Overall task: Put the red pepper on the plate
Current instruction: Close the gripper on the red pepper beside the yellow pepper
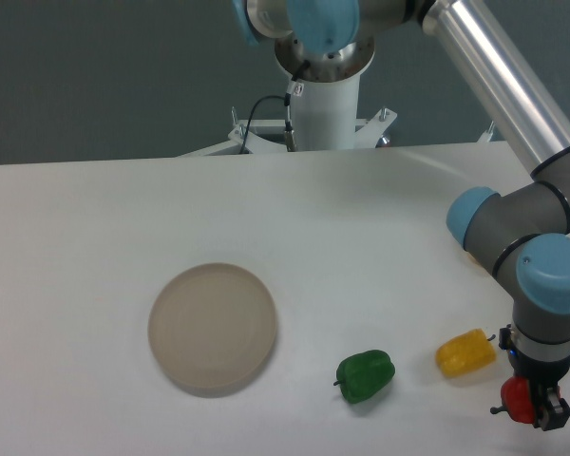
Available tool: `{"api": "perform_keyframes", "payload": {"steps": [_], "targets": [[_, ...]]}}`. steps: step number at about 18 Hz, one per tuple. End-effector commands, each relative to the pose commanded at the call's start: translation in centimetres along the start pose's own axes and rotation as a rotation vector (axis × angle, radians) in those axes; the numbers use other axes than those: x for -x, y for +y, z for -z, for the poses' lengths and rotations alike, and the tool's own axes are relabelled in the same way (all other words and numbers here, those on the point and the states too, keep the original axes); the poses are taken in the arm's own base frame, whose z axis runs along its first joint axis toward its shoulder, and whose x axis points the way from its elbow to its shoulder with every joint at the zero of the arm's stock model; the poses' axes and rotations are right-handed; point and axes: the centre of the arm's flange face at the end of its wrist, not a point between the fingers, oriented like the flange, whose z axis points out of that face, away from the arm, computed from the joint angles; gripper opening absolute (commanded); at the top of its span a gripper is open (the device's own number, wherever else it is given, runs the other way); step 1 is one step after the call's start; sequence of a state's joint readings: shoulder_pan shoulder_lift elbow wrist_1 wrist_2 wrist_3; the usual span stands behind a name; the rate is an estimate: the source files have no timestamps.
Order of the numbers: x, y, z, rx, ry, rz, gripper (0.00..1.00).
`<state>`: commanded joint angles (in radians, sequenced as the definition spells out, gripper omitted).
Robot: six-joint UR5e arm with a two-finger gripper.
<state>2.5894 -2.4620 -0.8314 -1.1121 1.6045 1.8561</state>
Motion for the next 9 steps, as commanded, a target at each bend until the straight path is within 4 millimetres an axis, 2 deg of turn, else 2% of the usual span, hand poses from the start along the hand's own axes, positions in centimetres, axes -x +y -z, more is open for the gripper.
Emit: {"api": "perform_keyframes", "payload": {"steps": [5, 9], "targets": [[-0.4, -0.1, 0.6, -0.004, 0.013, 0.006, 0.40], [-1.1, -2.3, 2.9, -0.018, 0.040, 0.022, 0.41]]}}
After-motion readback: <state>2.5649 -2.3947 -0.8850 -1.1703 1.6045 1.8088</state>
